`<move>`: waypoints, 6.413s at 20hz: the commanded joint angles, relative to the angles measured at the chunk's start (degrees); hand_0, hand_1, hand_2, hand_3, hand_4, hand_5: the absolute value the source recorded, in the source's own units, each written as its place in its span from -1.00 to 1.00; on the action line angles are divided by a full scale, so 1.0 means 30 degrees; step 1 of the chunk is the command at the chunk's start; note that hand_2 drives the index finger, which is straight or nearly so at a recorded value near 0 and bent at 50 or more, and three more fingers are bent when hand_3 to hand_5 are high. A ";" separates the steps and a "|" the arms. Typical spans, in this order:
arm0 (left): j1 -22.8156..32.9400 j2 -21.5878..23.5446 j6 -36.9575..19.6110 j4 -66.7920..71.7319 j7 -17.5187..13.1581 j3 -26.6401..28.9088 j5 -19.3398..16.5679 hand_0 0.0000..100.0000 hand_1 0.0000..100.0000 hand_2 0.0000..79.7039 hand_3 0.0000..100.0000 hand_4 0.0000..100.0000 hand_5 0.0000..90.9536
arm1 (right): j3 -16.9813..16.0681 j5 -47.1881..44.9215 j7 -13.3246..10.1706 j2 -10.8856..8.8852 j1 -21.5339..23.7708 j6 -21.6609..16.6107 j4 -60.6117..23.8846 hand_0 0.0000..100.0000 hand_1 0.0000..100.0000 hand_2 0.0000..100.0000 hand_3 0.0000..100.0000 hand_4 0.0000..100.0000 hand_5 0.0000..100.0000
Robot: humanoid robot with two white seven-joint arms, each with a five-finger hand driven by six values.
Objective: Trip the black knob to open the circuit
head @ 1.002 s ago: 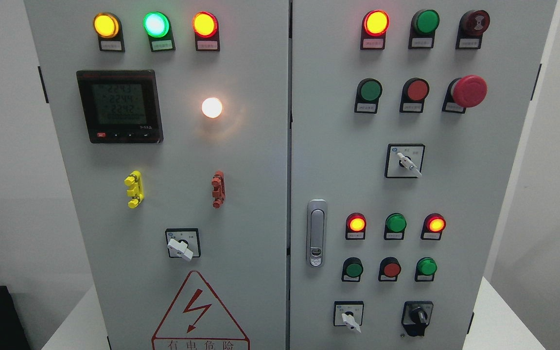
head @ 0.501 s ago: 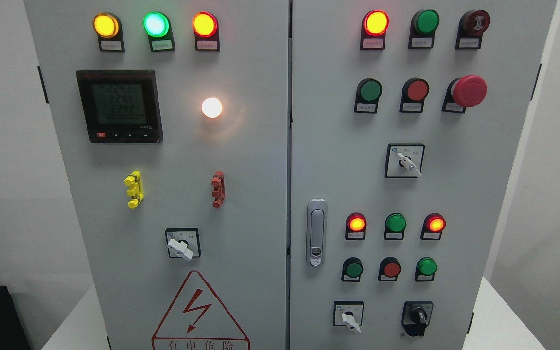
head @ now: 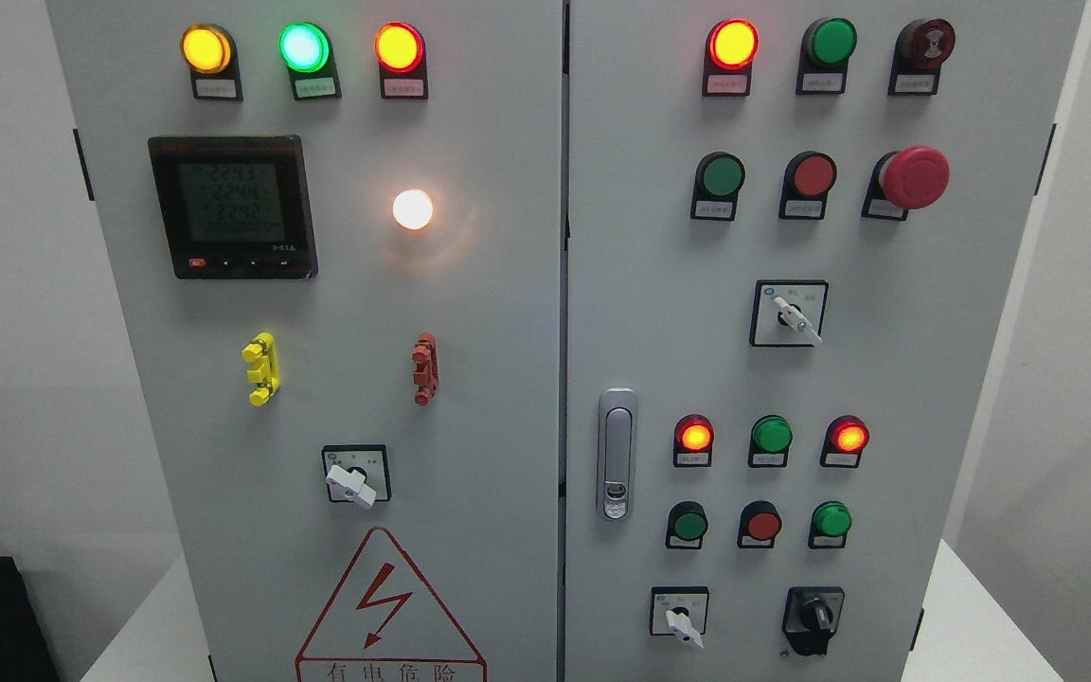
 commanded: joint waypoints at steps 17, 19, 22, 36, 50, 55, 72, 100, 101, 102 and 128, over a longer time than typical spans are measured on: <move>-0.0039 0.0004 -0.0036 0.0000 -0.0007 0.0048 0.0047 -0.76 -0.22 -1.00 -1.00 -1.00 -1.00 | 0.0240 -0.0080 0.0000 0.0069 -0.1734 0.0776 -0.0583 -1.00 -1.00 -1.00 1.00 1.00 1.00; -0.0039 0.0004 -0.0065 0.0000 -0.0007 0.0048 0.0047 -0.76 -0.22 -1.00 -1.00 -1.00 -1.00 | 0.0240 -0.0080 0.0000 0.0040 -0.1764 0.0893 -0.0583 -1.00 -1.00 -1.00 1.00 1.00 1.00; -0.0039 0.0004 -0.0065 0.0000 -0.0007 0.0048 0.0047 -0.76 -0.22 -1.00 -1.00 -1.00 -1.00 | 0.0356 -0.0080 0.0000 0.0069 -0.1881 0.0893 -0.0583 -1.00 -1.00 -1.00 1.00 1.00 1.00; -0.0039 0.0004 -0.0036 0.0000 -0.0007 0.0048 0.0047 -0.76 -0.22 -1.00 -1.00 -1.00 -1.00 | 0.0591 -0.0080 0.0000 0.0069 -0.2292 0.0952 -0.0524 -1.00 -1.00 -1.00 1.00 1.00 1.00; -0.0039 0.0004 -0.0065 0.0000 -0.0007 0.0048 0.0047 -0.76 -0.22 -1.00 -1.00 -1.00 -1.00 | 0.1031 -0.0079 0.0000 0.0098 -0.2057 0.0923 -0.0583 -1.00 -1.00 -1.00 1.00 1.00 1.00; -0.0039 0.0004 -0.0036 0.0000 -0.0007 0.0048 0.0047 -0.76 -0.22 -1.00 -1.00 -1.00 -1.00 | 0.1031 -0.0080 0.0000 0.0098 -0.2057 0.0923 -0.0553 -1.00 -1.00 -1.00 1.00 1.00 1.00; -0.0039 0.0004 -0.0065 0.0000 -0.0007 0.0048 0.0047 -0.76 -0.22 -1.00 -1.00 -1.00 -1.00 | 0.1382 -0.0080 0.0000 0.0128 -0.2086 0.0952 -0.0466 -1.00 -1.00 -1.00 1.00 1.00 1.00; -0.0039 0.0004 -0.0065 0.0000 -0.0007 0.0048 0.0047 -0.76 -0.22 -1.00 -1.00 -1.00 -1.00 | 0.2173 -0.0080 0.0000 0.0304 -0.2086 0.0952 -0.0495 -1.00 -1.00 -1.00 1.00 1.00 1.00; -0.0039 0.0004 -0.0065 0.0000 -0.0007 0.0048 0.0047 -0.76 -0.22 -1.00 -1.00 -1.00 -1.00 | 0.2173 -0.0080 0.0000 0.0304 -0.2086 0.0952 -0.0495 -1.00 -1.00 -1.00 1.00 1.00 1.00; -0.0039 0.0004 -0.0065 0.0000 -0.0007 0.0048 0.0047 -0.76 -0.22 -1.00 -1.00 -1.00 -1.00 | 0.2173 -0.0080 0.0000 0.0304 -0.2086 0.0952 -0.0524 -1.00 -1.00 -1.00 1.00 1.00 1.00; -0.0039 0.0004 -0.0036 0.0000 -0.0007 0.0048 0.0018 -0.76 -0.22 -1.00 -1.00 -1.00 -1.00 | 0.2408 -0.0373 0.0000 0.0391 -0.2291 0.0894 -0.0553 -1.00 -1.00 -0.98 1.00 1.00 1.00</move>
